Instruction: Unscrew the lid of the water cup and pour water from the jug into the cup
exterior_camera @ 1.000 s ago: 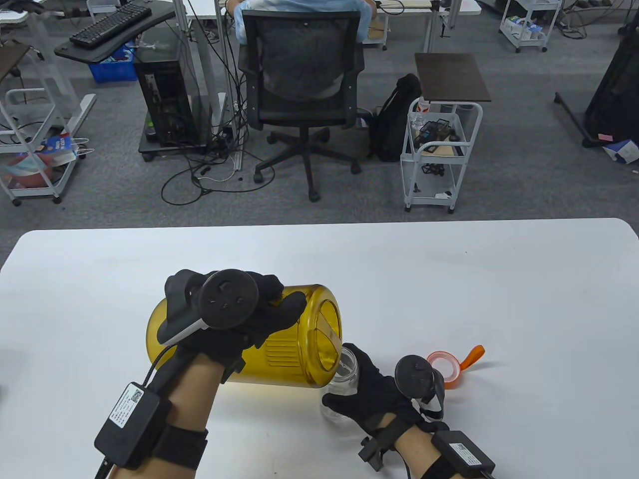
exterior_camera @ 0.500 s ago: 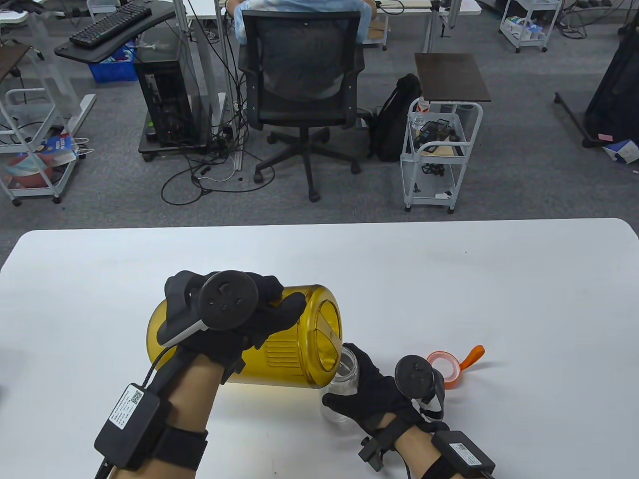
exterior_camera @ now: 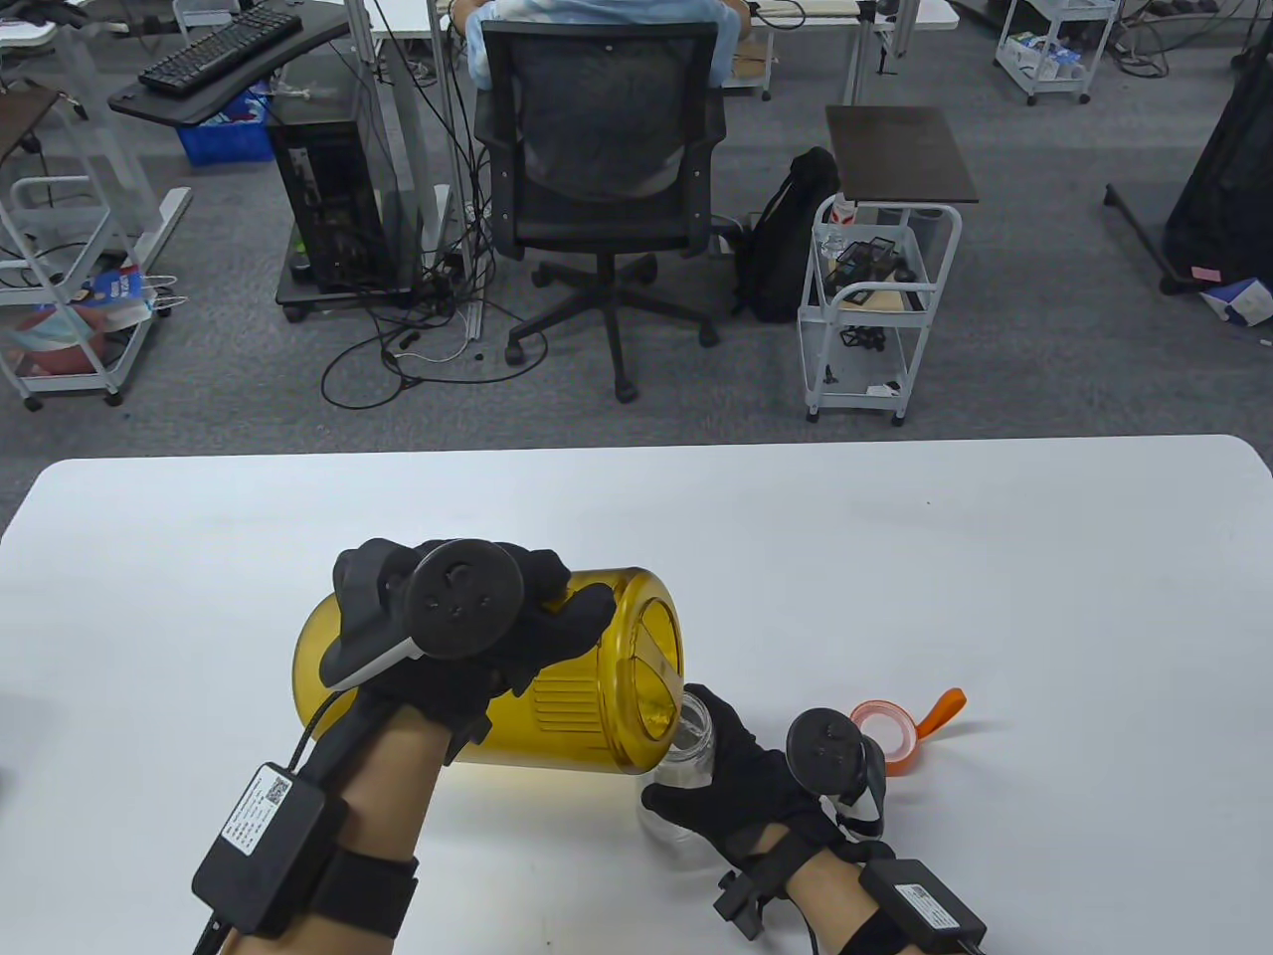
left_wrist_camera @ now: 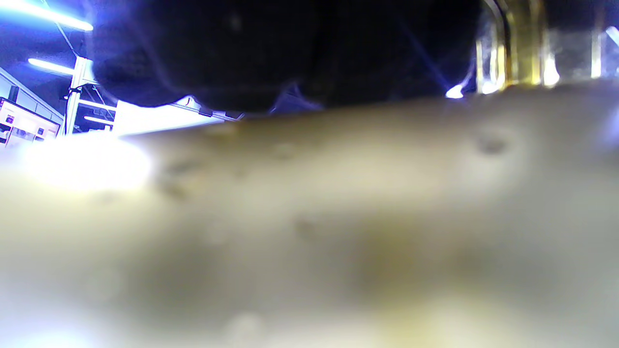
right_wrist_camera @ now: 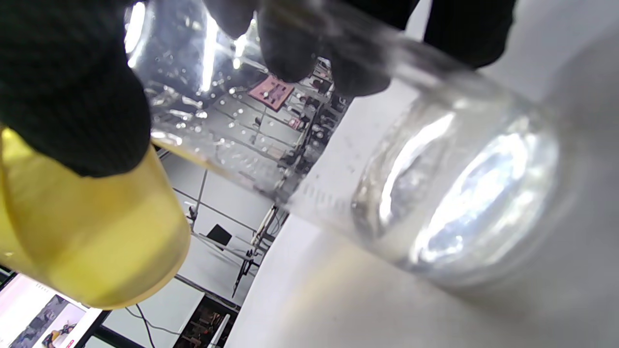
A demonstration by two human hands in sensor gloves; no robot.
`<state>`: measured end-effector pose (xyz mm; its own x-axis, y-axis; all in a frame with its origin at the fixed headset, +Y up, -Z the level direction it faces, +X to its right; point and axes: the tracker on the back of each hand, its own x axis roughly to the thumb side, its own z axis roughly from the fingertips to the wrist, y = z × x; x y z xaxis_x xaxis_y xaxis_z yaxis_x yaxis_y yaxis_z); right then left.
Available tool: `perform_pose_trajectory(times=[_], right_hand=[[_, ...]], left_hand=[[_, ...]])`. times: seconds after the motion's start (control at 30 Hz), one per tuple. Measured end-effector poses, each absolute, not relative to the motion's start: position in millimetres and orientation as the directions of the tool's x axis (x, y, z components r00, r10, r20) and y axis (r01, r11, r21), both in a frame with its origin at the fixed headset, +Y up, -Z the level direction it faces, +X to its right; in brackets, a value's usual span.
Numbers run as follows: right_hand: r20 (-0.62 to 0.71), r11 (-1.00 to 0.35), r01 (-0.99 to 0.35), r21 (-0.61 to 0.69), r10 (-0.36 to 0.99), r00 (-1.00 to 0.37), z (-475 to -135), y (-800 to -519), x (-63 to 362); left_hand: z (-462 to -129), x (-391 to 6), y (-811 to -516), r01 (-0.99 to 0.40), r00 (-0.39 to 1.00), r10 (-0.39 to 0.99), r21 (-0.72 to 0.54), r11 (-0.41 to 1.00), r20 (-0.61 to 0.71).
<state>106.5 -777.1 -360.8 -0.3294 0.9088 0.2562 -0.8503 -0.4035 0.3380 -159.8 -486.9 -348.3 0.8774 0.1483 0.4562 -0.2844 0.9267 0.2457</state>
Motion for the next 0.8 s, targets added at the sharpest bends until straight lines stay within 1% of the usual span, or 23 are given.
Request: perform_pose_trajectory(times=[0.8], right_hand=[[0.257, -0.406, -0.850, 0.334, 0.907, -0.333, -360.5, -776.8, 106.4]], left_hand=[[-346.8, -154.3, -484.7, -0.261, 0.881, 0.121, 0.255, 0.931, 0.458]])
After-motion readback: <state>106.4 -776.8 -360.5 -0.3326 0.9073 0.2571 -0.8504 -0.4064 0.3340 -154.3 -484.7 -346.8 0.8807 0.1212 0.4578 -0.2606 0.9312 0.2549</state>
